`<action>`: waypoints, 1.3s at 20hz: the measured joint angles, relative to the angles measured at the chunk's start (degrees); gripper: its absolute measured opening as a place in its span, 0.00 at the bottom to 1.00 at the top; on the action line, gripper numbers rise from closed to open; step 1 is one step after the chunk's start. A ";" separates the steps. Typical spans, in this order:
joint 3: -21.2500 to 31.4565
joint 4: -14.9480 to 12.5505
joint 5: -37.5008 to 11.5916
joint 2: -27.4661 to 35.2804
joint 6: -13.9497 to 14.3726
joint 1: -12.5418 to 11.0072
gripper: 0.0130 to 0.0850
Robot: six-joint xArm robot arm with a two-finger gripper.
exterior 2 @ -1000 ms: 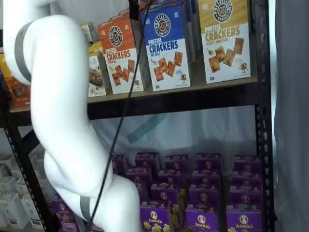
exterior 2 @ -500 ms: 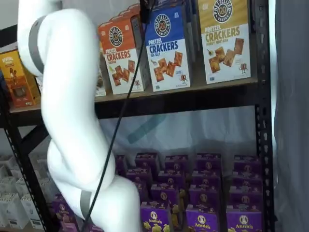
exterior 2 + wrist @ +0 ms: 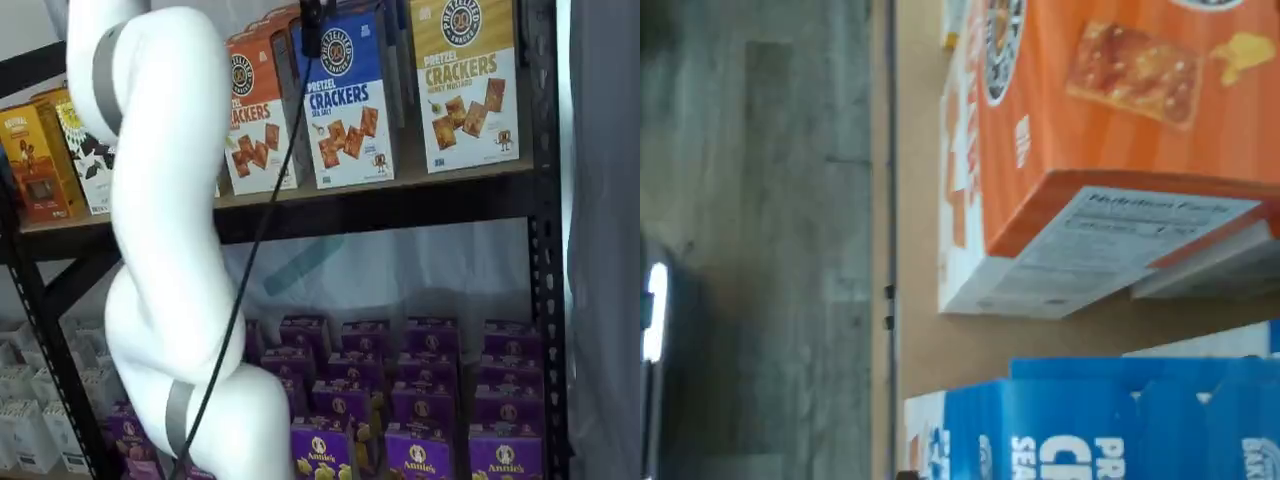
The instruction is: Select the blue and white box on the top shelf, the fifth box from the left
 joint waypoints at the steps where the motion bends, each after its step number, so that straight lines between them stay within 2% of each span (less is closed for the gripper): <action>1: -0.86 -0.50 0.99 0.61 0.05 0.16 1.00; 10: -1.07 -4.47 1.55 1.60 -0.05 1.78 1.00; 25: -0.77 -6.26 1.10 1.80 -0.16 2.45 1.00; 26: -0.84 -6.30 1.15 1.81 -0.19 2.41 0.94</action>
